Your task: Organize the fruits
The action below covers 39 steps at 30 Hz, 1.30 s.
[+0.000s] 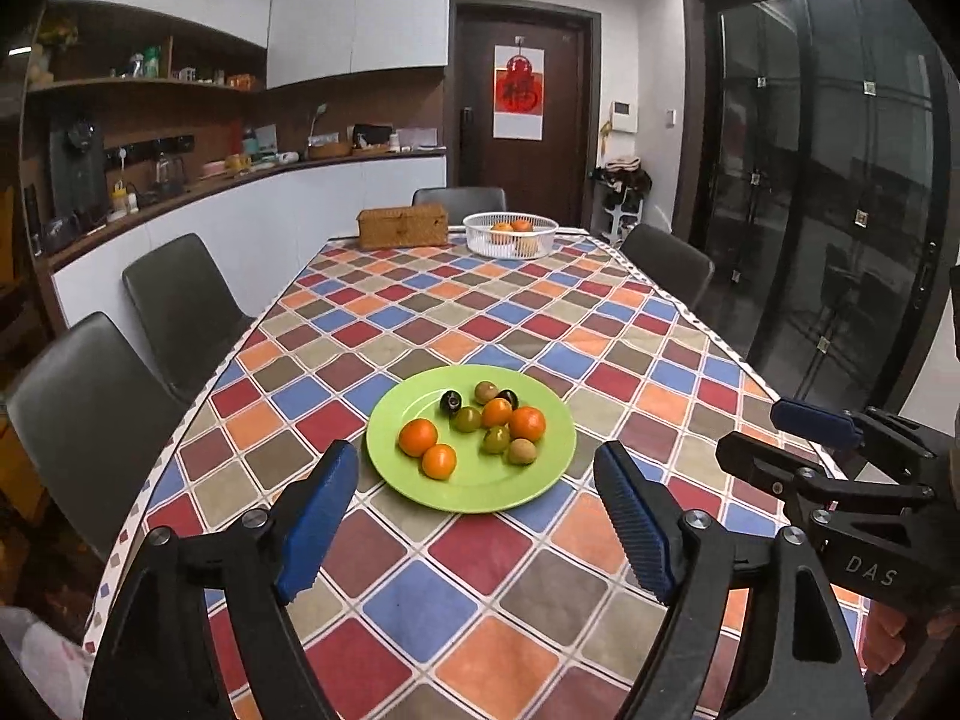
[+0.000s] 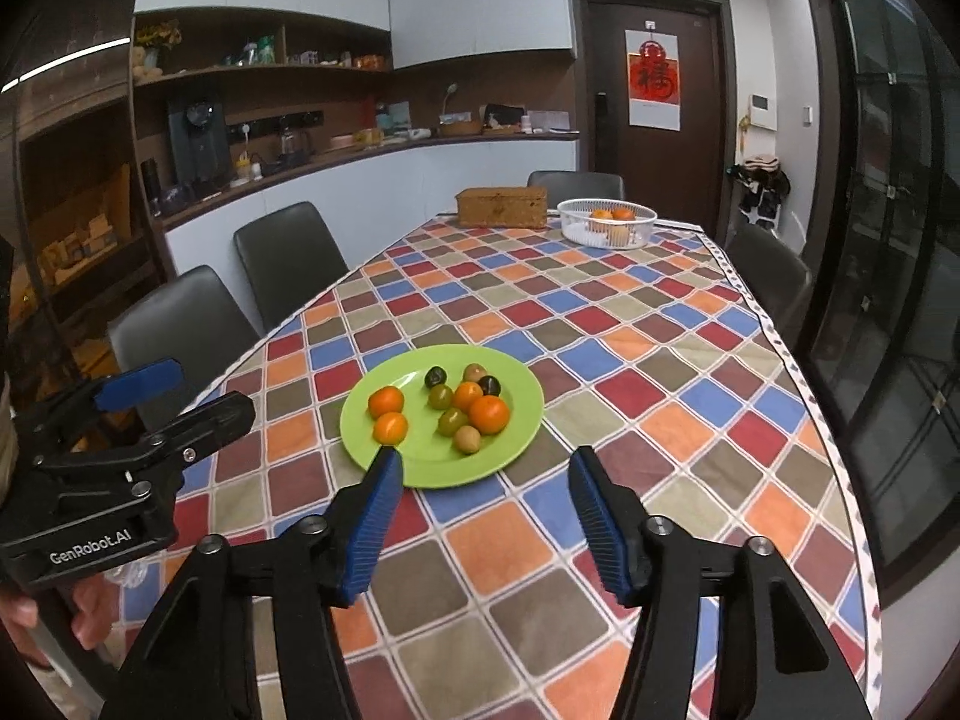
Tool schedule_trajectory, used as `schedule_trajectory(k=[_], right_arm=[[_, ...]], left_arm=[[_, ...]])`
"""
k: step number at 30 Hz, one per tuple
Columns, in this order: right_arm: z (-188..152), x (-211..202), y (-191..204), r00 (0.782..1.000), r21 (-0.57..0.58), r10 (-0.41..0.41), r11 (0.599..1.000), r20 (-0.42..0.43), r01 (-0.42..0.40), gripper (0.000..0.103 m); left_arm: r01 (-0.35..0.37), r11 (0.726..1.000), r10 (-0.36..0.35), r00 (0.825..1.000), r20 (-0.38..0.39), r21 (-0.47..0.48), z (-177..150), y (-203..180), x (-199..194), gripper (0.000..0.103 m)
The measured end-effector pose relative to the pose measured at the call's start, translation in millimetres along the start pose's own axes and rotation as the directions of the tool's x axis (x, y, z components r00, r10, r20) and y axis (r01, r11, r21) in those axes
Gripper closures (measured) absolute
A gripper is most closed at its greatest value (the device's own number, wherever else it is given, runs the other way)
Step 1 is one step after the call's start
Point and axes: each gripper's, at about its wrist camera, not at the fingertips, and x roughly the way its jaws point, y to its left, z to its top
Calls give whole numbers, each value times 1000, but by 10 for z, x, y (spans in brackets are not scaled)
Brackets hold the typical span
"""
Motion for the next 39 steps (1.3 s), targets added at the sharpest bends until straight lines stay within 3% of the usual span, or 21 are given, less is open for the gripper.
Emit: schedule_trajectory(k=[16, 39], right_arm=[[-268, -491, 24, 998, 15, -35, 999, 56, 34, 44], [-386, -705, 30, 995, 20, -43, 999, 89, 41, 44]], left_arm=[[25, 1000, -25, 999, 47, 2, -205, -152, -431, 22], [22, 1000, -23, 998, 62, 9, -277, -179, -556, 22]])
